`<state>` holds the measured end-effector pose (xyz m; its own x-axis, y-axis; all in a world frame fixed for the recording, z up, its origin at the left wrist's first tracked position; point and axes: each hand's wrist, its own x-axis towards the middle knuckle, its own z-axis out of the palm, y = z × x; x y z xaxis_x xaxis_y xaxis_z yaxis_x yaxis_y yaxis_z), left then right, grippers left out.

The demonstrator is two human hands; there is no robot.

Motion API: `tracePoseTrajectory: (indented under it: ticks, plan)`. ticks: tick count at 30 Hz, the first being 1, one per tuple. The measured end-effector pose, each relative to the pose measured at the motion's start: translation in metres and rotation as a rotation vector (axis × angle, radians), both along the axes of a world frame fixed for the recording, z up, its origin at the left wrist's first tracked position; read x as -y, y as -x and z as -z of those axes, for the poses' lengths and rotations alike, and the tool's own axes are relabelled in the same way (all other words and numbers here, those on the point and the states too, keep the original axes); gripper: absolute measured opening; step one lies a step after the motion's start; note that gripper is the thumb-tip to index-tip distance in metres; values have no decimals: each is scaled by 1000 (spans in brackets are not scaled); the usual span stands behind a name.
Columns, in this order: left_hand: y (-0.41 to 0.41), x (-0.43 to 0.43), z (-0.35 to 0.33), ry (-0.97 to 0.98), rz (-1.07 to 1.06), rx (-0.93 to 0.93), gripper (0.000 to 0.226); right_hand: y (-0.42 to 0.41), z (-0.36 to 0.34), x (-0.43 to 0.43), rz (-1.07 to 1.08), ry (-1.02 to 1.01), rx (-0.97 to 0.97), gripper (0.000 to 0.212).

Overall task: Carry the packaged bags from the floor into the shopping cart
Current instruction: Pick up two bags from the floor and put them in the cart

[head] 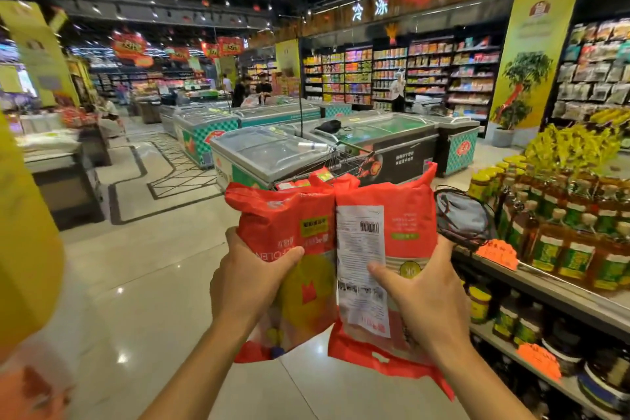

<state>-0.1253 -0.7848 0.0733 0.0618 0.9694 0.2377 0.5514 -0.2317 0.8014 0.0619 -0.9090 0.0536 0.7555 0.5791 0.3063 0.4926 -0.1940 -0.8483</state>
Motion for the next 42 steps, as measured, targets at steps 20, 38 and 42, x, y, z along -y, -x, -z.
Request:
tracePoseTrajectory:
  ticks: [20,38,42]
  plan:
    - [-161,-200,-10,-18,-135,-16,89,-174,-18,-217,-126,12,-11,69]
    - [-253,-456,2,-6,-92,25,79,-268,-15,-473,-130,84,52,76]
    - [-274,-509,1,0,-90,12,78,-290,-13,-525,-133,83,52,81]
